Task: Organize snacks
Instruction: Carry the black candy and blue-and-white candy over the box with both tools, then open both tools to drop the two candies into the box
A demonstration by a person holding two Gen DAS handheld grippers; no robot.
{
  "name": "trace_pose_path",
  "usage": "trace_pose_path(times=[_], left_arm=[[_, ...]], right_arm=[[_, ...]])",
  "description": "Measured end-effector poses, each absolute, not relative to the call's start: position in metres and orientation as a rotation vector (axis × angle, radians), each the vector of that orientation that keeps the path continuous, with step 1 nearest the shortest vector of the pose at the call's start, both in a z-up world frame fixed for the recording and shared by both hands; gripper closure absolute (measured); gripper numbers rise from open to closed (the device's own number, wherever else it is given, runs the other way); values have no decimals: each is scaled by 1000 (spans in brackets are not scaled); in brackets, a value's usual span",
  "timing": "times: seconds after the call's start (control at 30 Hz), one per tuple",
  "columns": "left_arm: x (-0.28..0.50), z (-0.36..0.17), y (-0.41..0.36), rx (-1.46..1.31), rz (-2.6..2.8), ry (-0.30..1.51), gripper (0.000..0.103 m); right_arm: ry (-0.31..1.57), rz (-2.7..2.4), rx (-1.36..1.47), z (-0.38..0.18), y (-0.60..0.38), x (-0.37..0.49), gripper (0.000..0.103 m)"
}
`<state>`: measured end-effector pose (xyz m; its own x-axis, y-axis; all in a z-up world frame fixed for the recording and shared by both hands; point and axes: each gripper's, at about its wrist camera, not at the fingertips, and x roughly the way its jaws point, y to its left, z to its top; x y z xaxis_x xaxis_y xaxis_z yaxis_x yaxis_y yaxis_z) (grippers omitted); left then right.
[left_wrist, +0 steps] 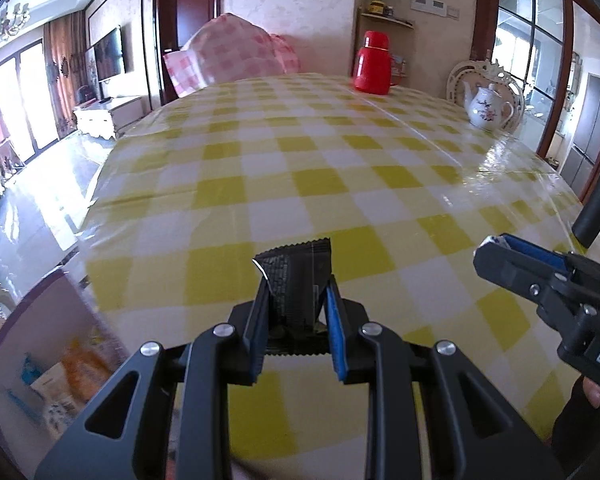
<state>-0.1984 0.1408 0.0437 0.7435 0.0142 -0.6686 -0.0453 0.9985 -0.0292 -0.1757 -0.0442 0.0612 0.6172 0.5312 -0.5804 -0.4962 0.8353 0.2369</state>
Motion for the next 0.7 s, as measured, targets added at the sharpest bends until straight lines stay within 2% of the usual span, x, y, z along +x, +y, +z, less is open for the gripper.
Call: trace_pose_path(times=[0.7], left_arm=[[-279,37,280,38,240,843,76]], right_arm=[[725,981,-301,46,123,-272,69]])
